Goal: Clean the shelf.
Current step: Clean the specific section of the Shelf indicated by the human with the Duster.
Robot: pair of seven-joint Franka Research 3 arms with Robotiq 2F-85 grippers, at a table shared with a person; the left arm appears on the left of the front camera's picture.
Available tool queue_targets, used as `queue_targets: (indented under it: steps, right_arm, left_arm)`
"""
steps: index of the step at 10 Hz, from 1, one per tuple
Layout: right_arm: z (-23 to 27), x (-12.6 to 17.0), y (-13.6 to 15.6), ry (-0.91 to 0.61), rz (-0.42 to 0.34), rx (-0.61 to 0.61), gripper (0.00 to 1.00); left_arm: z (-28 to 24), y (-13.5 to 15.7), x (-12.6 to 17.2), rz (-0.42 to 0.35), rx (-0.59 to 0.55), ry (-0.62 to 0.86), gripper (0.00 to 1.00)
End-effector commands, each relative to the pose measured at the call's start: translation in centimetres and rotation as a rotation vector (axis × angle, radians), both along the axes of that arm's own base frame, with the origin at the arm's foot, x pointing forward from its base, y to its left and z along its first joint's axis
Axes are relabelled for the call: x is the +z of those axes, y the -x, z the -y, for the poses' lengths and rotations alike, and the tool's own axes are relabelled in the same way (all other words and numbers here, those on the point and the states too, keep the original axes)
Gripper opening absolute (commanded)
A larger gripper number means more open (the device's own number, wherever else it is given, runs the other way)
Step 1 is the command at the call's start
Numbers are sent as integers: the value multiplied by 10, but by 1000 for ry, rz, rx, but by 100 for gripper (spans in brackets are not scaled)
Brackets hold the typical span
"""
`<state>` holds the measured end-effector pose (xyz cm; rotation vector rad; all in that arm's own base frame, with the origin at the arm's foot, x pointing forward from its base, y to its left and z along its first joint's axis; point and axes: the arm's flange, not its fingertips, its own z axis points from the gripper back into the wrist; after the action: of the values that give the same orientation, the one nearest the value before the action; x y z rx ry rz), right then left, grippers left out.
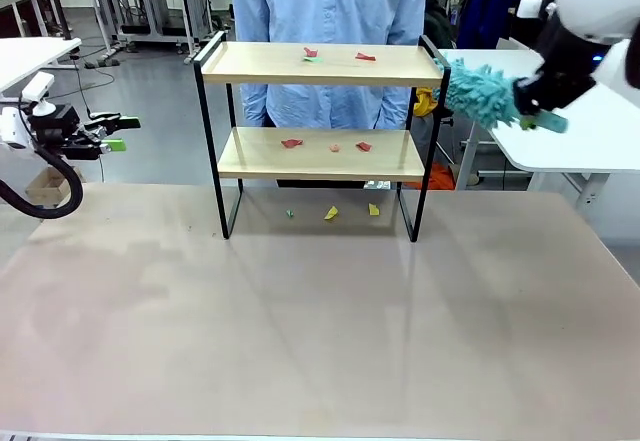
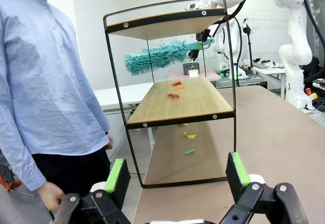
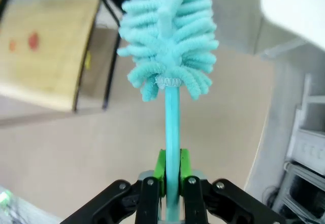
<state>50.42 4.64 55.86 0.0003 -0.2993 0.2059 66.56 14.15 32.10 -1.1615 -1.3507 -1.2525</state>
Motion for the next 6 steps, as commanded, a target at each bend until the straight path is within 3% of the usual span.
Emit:
queue_targets:
  steps: [1,4,5,6]
  right_arm:
    - [30,11,31,164,-143,141,13]
    - [52,22,74,330,-336,306,13]
    - [51,26,96,304,-450,479,13]
    - [43,26,115,270,-507,602,13]
  left_arm:
    - [2,3,2,15,2,1,100]
    - [2,3,2,15,2,1,100]
    - [2,3,2,15,2,1,100]
    - [2,3,2,15,2,1,100]
